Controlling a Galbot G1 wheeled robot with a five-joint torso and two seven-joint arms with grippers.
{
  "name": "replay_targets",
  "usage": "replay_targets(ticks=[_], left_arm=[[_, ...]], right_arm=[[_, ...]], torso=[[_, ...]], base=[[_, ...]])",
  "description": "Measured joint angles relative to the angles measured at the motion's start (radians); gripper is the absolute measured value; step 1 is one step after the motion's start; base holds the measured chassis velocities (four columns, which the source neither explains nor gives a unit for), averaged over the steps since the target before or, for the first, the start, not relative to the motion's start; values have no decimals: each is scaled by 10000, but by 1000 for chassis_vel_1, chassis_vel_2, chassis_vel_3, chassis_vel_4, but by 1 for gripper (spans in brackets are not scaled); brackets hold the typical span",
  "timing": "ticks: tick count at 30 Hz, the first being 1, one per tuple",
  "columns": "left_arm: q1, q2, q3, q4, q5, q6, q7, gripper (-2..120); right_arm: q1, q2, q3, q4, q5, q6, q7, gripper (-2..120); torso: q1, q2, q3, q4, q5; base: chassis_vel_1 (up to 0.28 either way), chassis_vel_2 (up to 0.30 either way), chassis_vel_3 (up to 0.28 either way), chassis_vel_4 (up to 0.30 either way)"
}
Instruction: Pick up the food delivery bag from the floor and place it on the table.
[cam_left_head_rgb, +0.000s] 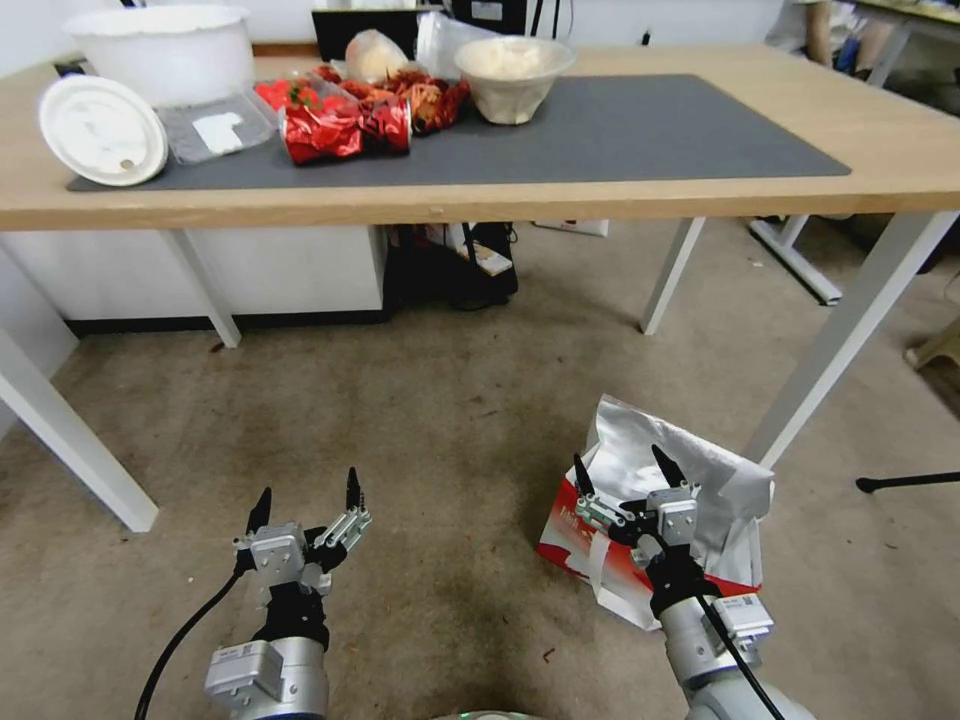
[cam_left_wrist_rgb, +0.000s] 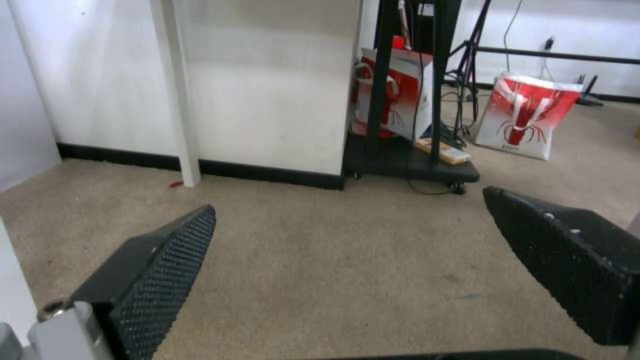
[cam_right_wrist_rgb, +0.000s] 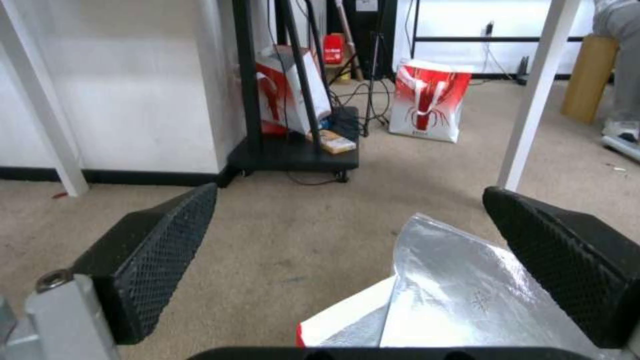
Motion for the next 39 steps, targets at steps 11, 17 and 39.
replay_targets(ticks=[11,17,39], left_arm=[[-84,-6,-8,248,264,-548,220,100],[-140,104,-28,332,495,-676,286,100],[-448,176,-143,646,329,-470,176,100]], right_arm=[[688,-547,440,-575,452,300,-328,100],[2250,-2459,1211,-1699,1908,649,-1819,100],[9298,-7139,-1776,-9630,2951,1994,-8272,100]], torso=[[-5,21,0,-3,1],[-2,41,0,5,6],[9,90,0,-2,-5]], base=[[0,0,0,0],[0,0,0,0],[0,0,0,0]])
